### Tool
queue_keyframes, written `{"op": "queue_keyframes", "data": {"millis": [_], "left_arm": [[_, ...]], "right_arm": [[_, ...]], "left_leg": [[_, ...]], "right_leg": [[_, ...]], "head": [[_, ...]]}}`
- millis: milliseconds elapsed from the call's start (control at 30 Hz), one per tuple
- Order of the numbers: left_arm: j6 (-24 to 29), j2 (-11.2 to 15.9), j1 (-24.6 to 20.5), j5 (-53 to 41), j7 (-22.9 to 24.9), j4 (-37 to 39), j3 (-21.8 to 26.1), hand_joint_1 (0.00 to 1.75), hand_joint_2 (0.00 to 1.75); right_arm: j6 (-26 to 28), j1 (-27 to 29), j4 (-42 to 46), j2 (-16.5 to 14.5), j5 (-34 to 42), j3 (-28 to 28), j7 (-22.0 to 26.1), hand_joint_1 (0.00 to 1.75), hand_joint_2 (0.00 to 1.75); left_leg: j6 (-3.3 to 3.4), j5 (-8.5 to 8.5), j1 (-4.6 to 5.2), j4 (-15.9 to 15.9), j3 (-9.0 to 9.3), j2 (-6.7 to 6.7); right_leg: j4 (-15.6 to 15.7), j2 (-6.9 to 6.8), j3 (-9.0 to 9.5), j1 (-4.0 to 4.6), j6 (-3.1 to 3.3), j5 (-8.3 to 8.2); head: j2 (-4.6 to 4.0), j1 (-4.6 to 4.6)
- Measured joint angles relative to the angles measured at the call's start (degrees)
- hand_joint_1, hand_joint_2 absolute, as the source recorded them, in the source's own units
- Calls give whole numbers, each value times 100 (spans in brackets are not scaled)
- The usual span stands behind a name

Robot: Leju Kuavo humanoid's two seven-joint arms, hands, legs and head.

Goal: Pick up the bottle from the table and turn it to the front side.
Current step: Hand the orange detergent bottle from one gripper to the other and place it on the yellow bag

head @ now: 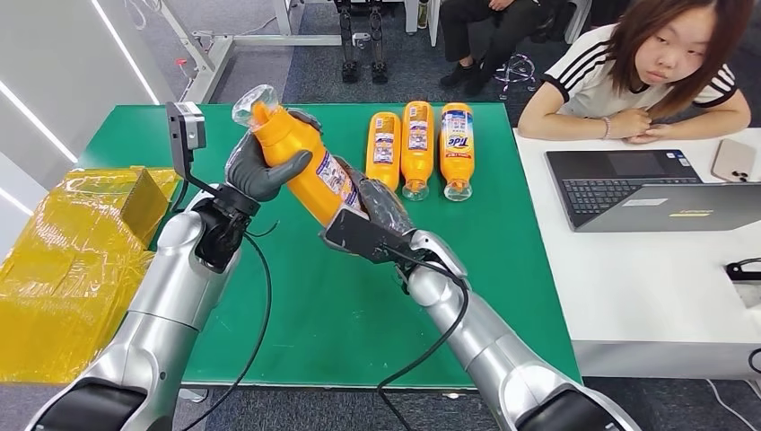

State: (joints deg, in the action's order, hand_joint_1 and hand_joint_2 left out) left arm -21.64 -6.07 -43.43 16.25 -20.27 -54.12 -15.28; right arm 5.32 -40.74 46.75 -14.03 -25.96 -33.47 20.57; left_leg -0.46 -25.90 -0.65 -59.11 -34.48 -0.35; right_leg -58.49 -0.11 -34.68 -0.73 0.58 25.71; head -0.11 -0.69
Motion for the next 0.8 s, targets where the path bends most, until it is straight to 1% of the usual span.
{"op": "queue_keyframes", "data": {"millis": [233, 300, 367, 433, 467, 500, 567, 633, 700, 767, 800], "left_arm": [[-220, 23, 38, 141, 129, 2, 0, 175, 175], [-190, 25, 36, -40, 60, 15, -12, 175, 175], [9, 36, 28, -473, -93, 31, -69, 175, 175], [546, 76, -7, -1377, -311, 37, -227, 175, 175], [925, 108, -35, -1942, -380, 37, -330, 175, 175], [1396, 141, -68, -2632, -413, 37, -444, 175, 175], [2378, 223, -149, -4046, -276, 35, -674, 175, 175], [3380, 338, -254, -5645, 76, 33, -948, 175, 175], [4279, 503, -366, -7369, 684, 32, -1264, 175, 175], [4786, 710, -498, -9092, 1450, 31, -1606, 175, 175], [4865, 826, -579, -9806, 1824, 31, -1799, 175, 175]], "right_arm": [[86, 44, 10, 16, 132, -23, 44, 0, 175], [108, 110, 58, 46, 230, -20, 56, 0, 175], [160, 204, 141, 102, 310, -8, 86, 0, 175], [211, 348, 297, 203, 376, 26, 108, 0, 175], [229, 429, 387, 260, 404, 49, 111, 0, 175], [245, 519, 492, 321, 431, 77, 113, 0, 175], [268, 700, 713, 432, 465, 147, 113, 0, 175], [273, 900, 979, 542, 482, 231, 111, 0, 175], [269, 1084, 1245, 631, 468, 312, 115, 0, 175], [283, 1257, 1503, 697, 426, 385, 126, 0, 175], [296, 1351, 1627, 727, 401, 417, 132, 0, 175]], "left_leg": [[0, 0, 1, -1, 1, 1], [0, 0, 1, -1, 1, 1], [0, 0, 1, -2, 1, 1], [0, 0, 1, -3, 0, 0], [0, 0, 1, -3, 0, 0], [0, 0, 1, -3, 0, 2], [0, 0, 1, -4, 0, 7], [0, -1, 1, -3, -1, 7], [0, -1, 0, -3, 0, 8], [0, -1, -1, -2, 0, 11], [0, 0, -1, -2, 0, 11]], "right_leg": [[2, 1, -2, 0, 0, 0], [3, 1, -2, 0, 0, 0], [4, 1, -3, 0, 0, 0], [5, 0, -3, 0, 0, 0], [5, 0, -3, 0, 0, 0], [5, 1, -3, 0, 0, -1], [5, 4, -4, 0, 0, -1], [4, 4, -5, 0, 0, -1], [3, 5, -6, 0, 0, -1], [3, 8, -8, 0, 0, -1], [3, 8, -10, 0, 0, -1]], "head": [[0, -1], [0, -1], [0, -1], [0, 0], [0, 0], [0, 0], [0, -1], [0, -1], [0, -1], [0, -1], [0, -1]]}}
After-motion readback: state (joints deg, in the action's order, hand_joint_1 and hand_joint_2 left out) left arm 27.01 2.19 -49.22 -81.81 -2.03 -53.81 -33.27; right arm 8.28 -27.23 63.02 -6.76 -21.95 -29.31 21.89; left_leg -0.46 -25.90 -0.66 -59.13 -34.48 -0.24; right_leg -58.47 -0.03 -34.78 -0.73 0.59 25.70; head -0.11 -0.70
